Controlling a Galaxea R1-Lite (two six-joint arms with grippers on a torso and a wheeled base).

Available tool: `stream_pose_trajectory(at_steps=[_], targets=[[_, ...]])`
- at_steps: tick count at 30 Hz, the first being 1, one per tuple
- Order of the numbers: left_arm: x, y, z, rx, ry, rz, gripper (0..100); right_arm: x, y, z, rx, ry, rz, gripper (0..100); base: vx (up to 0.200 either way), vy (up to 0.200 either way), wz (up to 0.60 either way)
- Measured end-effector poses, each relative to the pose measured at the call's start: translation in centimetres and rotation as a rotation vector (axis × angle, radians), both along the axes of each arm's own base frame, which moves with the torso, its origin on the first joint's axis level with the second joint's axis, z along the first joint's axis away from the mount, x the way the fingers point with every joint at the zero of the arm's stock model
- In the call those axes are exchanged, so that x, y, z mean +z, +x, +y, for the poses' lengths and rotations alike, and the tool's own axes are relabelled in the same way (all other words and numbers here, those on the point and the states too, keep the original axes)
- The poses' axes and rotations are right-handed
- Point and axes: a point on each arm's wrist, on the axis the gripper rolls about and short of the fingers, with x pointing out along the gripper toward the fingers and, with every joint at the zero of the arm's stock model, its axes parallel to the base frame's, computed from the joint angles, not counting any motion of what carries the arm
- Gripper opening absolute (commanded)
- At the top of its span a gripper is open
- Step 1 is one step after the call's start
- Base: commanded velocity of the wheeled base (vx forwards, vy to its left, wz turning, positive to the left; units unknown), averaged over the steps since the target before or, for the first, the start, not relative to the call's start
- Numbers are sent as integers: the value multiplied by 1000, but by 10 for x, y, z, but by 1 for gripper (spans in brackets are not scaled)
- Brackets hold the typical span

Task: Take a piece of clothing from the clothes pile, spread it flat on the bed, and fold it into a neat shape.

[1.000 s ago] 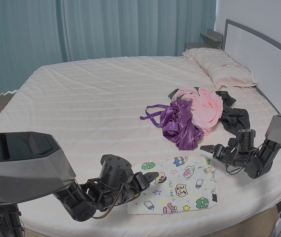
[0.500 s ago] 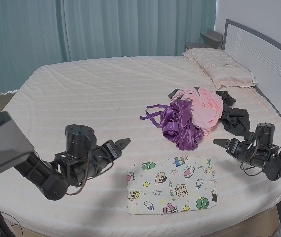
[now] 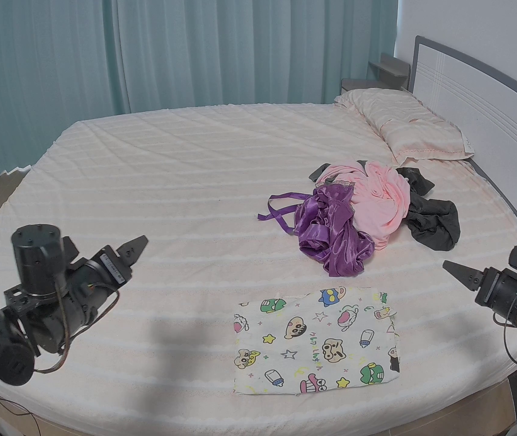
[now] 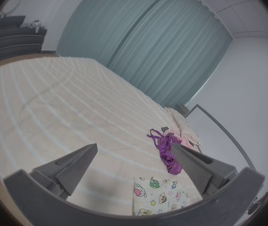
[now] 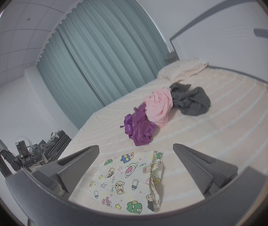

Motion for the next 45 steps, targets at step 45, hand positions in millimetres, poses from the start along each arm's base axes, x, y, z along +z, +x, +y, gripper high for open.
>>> stream_pose_trajectory(at_steps=[45], targets=[[-23,-242,99,771,698,-158,100,-40,-203,-12,-219,-396,-266,100,0,0,0]])
